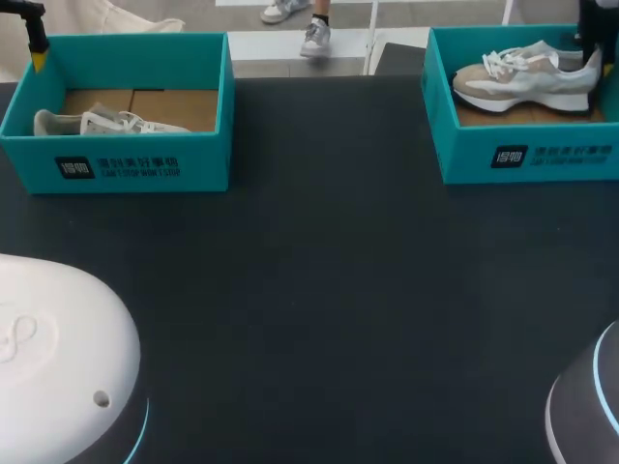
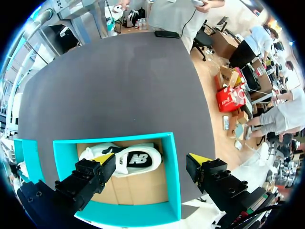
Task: Take the shoe out of the shoebox, open the shoe tongue, remove and reinsert the insole, then place the shoe into the shoebox
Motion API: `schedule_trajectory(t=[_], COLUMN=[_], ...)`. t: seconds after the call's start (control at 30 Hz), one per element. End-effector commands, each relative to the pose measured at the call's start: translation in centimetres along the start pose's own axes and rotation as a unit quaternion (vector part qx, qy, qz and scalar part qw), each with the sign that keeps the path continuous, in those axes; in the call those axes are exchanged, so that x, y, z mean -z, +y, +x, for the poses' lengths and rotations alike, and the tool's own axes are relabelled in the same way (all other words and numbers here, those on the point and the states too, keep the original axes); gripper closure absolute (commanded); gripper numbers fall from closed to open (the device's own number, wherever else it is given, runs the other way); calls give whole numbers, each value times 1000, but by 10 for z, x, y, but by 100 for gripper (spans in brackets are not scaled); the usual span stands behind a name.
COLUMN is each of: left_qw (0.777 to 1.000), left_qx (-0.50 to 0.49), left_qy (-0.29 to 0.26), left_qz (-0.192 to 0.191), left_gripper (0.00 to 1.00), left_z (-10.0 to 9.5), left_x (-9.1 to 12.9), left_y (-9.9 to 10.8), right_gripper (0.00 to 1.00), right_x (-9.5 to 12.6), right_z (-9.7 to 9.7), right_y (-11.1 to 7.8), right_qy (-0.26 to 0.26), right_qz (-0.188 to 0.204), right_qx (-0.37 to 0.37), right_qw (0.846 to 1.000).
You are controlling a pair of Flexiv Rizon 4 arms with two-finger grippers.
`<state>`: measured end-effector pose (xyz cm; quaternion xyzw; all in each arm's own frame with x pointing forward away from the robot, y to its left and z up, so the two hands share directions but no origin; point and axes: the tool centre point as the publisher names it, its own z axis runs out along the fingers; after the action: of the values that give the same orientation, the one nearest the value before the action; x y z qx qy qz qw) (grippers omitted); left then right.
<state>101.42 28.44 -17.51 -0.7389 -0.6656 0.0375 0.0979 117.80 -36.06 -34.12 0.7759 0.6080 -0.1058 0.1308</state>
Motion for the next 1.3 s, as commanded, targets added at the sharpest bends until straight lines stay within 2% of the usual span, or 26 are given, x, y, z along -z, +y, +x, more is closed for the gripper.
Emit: schedule_trajectory(t=[0.03,0.23,0.47,0.73,0.97,1.3], left_qw=[1000,1000,1000,1000,1000,1000], left_qx=[0,0,0,0,0,0], left_qy=[0,0,0,0,0,0], left_qz=[0,0,0,0,0,0], left_gripper=[0,0,0,0,0,0], left_z=[0,0,0,0,0,0], left_x=[0,0,0,0,0,0], left_y=[0,0,0,0,0,0], right_gripper=[100,100,100,100,100,100], right_x=[62,121,177,229,250,254], right_z=[-13,-24,-29,-26,-20,-20], right_y=[-25,-44,-72,-106,-134,-135], right_qy=[9,15,-9,3,-8,-17], right_qz=[-34,-71,-102,-105,-103,-108], right_qx=[8,28,48,36,45,32], right_qw=[999,997,994,994,994,993])
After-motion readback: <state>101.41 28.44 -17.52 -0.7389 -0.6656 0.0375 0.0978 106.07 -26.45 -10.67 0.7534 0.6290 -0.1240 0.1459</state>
